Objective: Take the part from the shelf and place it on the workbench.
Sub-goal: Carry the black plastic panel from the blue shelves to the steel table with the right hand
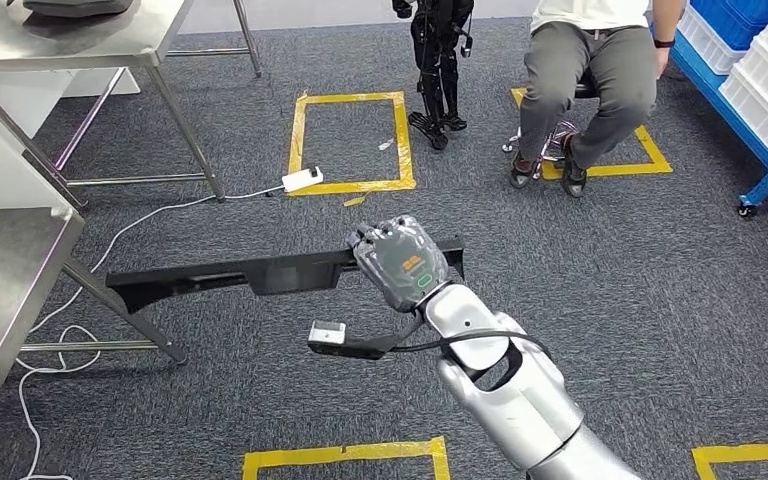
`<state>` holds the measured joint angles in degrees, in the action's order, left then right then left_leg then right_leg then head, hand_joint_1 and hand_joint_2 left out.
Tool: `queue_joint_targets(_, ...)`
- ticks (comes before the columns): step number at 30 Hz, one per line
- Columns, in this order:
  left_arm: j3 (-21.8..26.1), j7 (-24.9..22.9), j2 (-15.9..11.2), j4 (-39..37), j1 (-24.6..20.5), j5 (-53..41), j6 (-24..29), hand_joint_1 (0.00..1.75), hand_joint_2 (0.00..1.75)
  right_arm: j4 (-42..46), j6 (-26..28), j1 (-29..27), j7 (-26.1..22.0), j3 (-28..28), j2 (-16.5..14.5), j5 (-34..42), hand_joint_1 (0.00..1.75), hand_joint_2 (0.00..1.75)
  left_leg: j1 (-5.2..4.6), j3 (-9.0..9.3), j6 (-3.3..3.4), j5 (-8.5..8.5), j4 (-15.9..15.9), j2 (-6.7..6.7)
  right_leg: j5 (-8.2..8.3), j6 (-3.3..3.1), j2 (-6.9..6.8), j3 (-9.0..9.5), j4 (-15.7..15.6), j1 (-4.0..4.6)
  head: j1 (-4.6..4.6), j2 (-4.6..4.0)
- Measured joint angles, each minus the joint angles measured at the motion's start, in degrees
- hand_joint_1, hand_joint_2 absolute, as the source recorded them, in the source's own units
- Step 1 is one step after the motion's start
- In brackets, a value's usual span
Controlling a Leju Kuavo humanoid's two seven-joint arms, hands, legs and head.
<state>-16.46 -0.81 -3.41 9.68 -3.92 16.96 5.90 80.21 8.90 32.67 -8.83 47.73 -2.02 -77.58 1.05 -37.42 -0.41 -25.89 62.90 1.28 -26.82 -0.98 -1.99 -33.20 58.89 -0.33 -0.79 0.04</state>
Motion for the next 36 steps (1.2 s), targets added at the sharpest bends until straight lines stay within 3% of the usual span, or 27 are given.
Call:
queue_joint_targets(2,0.0,0.0,0.0,0.0,-0.1,0.0,0.0,0.00,1.75,0.2,-0.1,1.1,0.0,-0.5,0.1,0.0,1.71,1.75,-0.52,1.92,0.54,0.87,-3.8,0.65,-0.11,0.31,-0.43,-0.02,0.0,0.27,0.03,0.00)
queue_joint_targets(4,0.0,0.0,0.0,0.0,-0.2,0.0,0.0,0.00,1.75,0.3,-0.1,1.6,0.0,-0.8,0.1,0.0,1.71,1.75,-0.92,1.96,1.16,0.93,-4.3,0.00,-0.15,0.84,-0.99,0.16,-0.2,0.29,0.02,0.00)
queue_joint_targets(6,0.0,0.0,0.0,0.0,-0.1,0.0,0.0,0.00,1.75,0.5,-0.1,1.7,0.0,-0.9,0.1,0.0,1.71,1.75,-0.76,2.47,1.98,1.44,-5.0,-0.54,-0.96,1.26,-0.67,-0.26,0.9,0.28,0.05,0.00)
queue_joint_targets(7,0.0,0.0,0.0,0.0,-0.1,0.0,0.0,0.00,1.75,0.6,-0.1,1.7,0.0,-1.0,0.2,0.0,1.71,1.75,-0.62,2.72,2.35,1.69,-5.4,-0.82,-2.10,1.23,-0.09,-1.21,3.1,0.30,0.17,0.00)
queue_joint_targets(10,0.0,0.1,0.0,0.0,-0.2,0.0,0.0,0.00,1.75,0.6,-0.3,1.9,0.0,-1.1,0.6,0.2,1.71,1.75,-0.52,2.74,2.79,1.87,-5.6,-2.01,-6.46,0.88,1.47,-6.59,14.1,0.08,0.44,0.00)
queue_joint_targets(11,0.0,0.1,0.0,0.0,-0.2,0.0,0.0,0.00,1.75,0.6,-0.6,2.1,-0.1,-1.1,0.8,0.5,1.71,1.75,-0.52,2.70,2.79,1.87,-5.6,-2.45,-6.89,1.10,1.59,-7.70,16.1,-0.01,0.42,0.00)
queue_joint_targets(12,0.0,0.1,0.0,0.0,-0.1,0.0,0.1,0.00,1.75,0.5,-0.9,2.4,-0.3,-1.2,1.0,1.0,1.71,1.75,-0.52,2.70,2.78,1.87,-5.5,-2.90,-6.40,1.52,1.67,-7.75,15.9,-0.12,0.44,0.00)
queue_joint_targets(13,0.0,0.1,0.0,0.0,-0.1,-0.1,0.1,0.00,1.75,0.5,-1.2,2.9,-0.6,-1.2,1.1,1.5,1.71,1.75,-0.51,2.74,2.73,1.86,-5.5,-3.34,-5.03,2.07,1.77,-6.63,13.4,-0.31,0.43,0.00)
queue_joint_targets(15,0.0,0.1,0.1,0.0,-0.1,-0.1,0.2,0.00,1.75,0.3,-1.7,4.2,-1.1,-1.4,1.2,2.2,1.71,1.75,-0.61,2.66,2.39,1.75,-5.2,-4.20,-1.67,2.96,2.65,-2.87,5.3,-0.82,0.44,0.00)
queue_joint_targets(16,0.0,0.0,0.1,0.0,-0.1,-0.1,0.2,0.00,1.75,0.3,-1.8,5.0,-1.2,-1.5,1.2,2.4,1.71,1.75,-0.68,2.48,2.08,1.69,-5.0,-4.56,-0.54,3.03,3.07,-1.48,2.3,-1.02,0.37,0.00)
queue_joint_targets(19,0.0,-0.2,0.1,0.0,0.1,-0.1,0.5,0.00,1.75,0.0,-2.3,6.9,-1.5,-1.8,1.3,2.9,1.71,1.75,-0.51,1.90,0.93,1.84,-4.9,-5.25,0.30,2.07,3.22,-0.70,0.2,-0.86,0.25,0.00)
queue_joint_targets(21,0.0,-0.3,0.1,0.0,0.2,-0.1,0.6,0.00,1.75,-0.1,-2.5,8.0,-1.6,-2.0,1.2,3.1,1.71,1.75,-0.21,1.42,0.29,1.23,-4.1,-4.35,0.59,1.28,2.78,-0.52,-0.1,-0.94,0.17,0.00)
queue_joint_targets(23,0.0,-0.2,0.2,0.0,0.1,-0.2,0.6,0.00,1.75,-0.3,-2.6,8.8,-1.7,-2.0,1.2,3.4,1.71,1.75,0.01,-0.84,-0.21,-1.49,0.8,-2.59,0.65,0.53,2.18,-0.29,-0.3,-0.95,-0.01,0.00)
queue_joint_targets(25,0.0,0.1,0.3,0.0,0.0,-0.3,0.6,0.00,1.75,-0.6,-2.6,9.4,-1.8,-2.0,1.3,3.7,1.71,1.75,0.15,-4.70,-0.58,-4.78,8.4,-1.75,0.51,0.11,1.50,-0.23,-0.3,-0.59,-0.09,0.00)
queue_joint_targets(26,0.0,0.2,0.3,0.0,0.0,-0.4,0.6,0.00,1.75,-0.8,-2.7,9.6,-1.8,-2.0,1.3,3.8,1.71,1.75,0.19,-6.07,-0.66,-5.39,10.9,-1.62,0.46,0.03,1.17,-0.21,-0.3,-0.43,-0.08,0.00)
queue_joint_targets(27,0.0,0.3,0.3,0.0,0.0,-0.5,0.6,0.00,1.75,-1.0,-2.7,9.8,-1.9,-2.0,1.3,3.9,1.71,1.75,0.21,-6.48,-0.65,-4.98,11.4,-1.53,0.42,-0.02,0.86,-0.17,-0.3,-0.30,-0.09,0.00)
queue_joint_targets(28,0.0,0.4,0.3,0.0,0.0,-0.5,0.6,0.00,1.75,-1.1,-2.8,10.0,-2.0,-2.0,1.3,4.1,1.71,1.75,0.21,-5.65,-0.53,-3.54,9.5,-1.40,0.37,-0.06,0.58,-0.11,-0.3,-0.20,-0.08,0.00)
queue_joint_targets(30,0.0,0.5,0.3,0.0,0.0,-0.6,0.6,0.00,1.75,-1.3,-2.9,10.4,-2.2,-2.0,1.2,4.3,1.71,1.75,0.00,-1.72,-0.03,0.06,1.7,-0.43,0.23,-0.07,0.11,0.06,-0.3,0.02,-0.08,0.00)
queue_joint_targets(32,0.0,0.5,0.3,0.0,-0.2,-0.6,0.6,0.00,1.75,-1.4,-2.9,10.9,-2.2,-2.0,1.2,4.3,1.71,1.75,-0.48,1.00,0.59,1.64,-3.5,0.38,0.03,0.19,-0.29,0.10,-0.3,0.34,-0.06,0.00)
queue_joint_targets(34,0.0,0.6,0.3,0.0,-0.2,-0.6,0.6,0.00,1.75,-1.5,-2.9,11.3,-2.2,-2.0,1.2,4.3,1.71,1.75,-0.95,1.27,1.15,1.65,-4.3,-0.01,-0.07,0.64,-0.79,0.16,-0.4,0.42,-0.04,0.00)
queue_joint_targets(36,0.0,0.6,0.3,0.0,-0.2,-0.6,0.6,0.00,1.75,-1.6,-2.9,11.3,-2.2,-2.0,1.2,4.3,1.71,1.75,-0.79,1.65,1.90,2.02,-5.0,-0.57,-0.57,1.09,-0.59,-0.18,0.3,0.30,0.01,0.00)
